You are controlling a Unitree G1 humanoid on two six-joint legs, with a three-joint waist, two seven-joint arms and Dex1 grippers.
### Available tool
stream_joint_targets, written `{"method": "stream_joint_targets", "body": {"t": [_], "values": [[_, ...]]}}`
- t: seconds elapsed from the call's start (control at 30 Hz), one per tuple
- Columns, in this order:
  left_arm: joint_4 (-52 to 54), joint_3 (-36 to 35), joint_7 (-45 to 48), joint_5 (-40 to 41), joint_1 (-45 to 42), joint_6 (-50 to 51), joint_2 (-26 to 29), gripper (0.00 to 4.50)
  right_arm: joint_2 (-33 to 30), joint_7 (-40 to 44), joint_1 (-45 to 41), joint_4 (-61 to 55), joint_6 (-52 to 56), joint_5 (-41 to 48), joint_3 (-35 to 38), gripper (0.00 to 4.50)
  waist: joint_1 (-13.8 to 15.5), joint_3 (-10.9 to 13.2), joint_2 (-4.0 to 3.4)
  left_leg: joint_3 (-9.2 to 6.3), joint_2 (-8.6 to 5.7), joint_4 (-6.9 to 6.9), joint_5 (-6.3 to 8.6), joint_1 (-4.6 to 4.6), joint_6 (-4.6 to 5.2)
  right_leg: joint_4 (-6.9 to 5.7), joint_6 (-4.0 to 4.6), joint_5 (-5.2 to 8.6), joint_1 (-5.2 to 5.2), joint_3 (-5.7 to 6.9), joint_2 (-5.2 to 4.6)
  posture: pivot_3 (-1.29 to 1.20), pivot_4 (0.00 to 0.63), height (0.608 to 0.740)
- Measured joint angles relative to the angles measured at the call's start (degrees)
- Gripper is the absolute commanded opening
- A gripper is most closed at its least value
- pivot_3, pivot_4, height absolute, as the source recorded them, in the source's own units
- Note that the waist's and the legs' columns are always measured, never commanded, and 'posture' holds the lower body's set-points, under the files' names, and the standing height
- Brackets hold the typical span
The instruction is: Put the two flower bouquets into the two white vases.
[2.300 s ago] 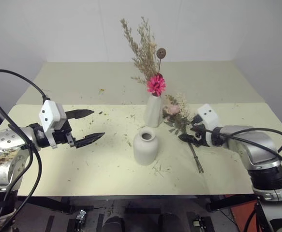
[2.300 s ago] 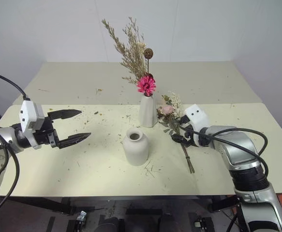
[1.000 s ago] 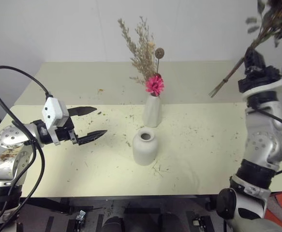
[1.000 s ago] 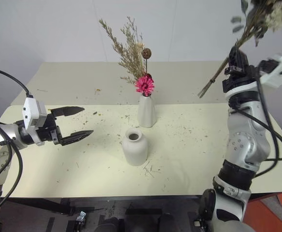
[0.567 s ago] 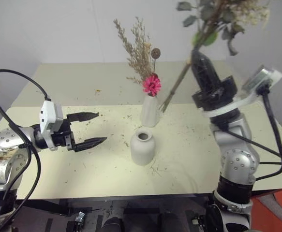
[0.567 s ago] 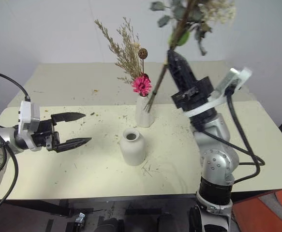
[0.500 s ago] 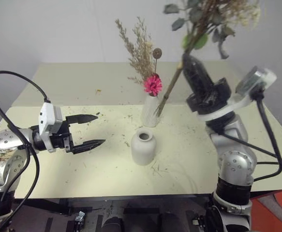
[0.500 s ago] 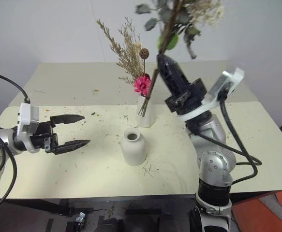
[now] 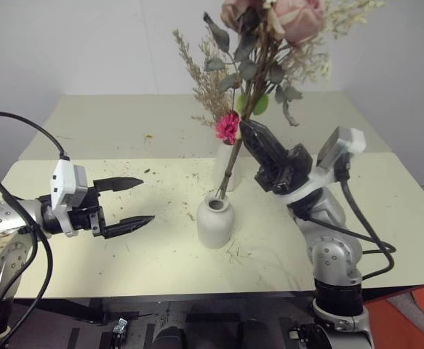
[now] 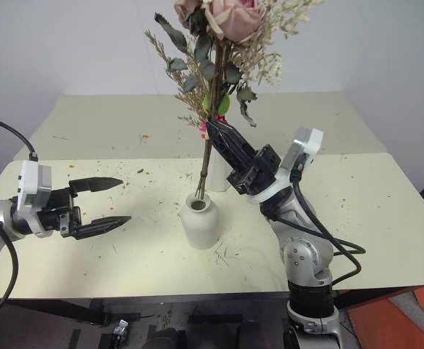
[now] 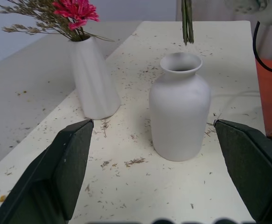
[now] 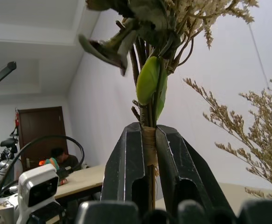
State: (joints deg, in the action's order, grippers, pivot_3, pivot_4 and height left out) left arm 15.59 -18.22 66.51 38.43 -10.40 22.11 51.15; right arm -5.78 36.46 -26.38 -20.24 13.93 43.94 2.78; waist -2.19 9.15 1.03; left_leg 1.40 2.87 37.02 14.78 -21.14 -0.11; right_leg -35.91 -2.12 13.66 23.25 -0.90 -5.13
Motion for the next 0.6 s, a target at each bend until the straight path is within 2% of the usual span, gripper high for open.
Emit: {"method": "stream_joint_targets", "body": {"t": [0.6], "values": [[0.2, -1.8, -0.7, -0.3, 1.4, 0.1, 0.7, 4.50, 2.3, 2.4, 3.4, 5.4, -6.0, -5.1, -2.2, 0.17, 0.0, 0.0, 0.00, 0.00, 0.00, 0.00, 0.00, 0.00, 0.00, -0.01, 0.00, 0.00, 0.00, 0.01, 0.00, 0.00, 0.150, 0.740]]}}
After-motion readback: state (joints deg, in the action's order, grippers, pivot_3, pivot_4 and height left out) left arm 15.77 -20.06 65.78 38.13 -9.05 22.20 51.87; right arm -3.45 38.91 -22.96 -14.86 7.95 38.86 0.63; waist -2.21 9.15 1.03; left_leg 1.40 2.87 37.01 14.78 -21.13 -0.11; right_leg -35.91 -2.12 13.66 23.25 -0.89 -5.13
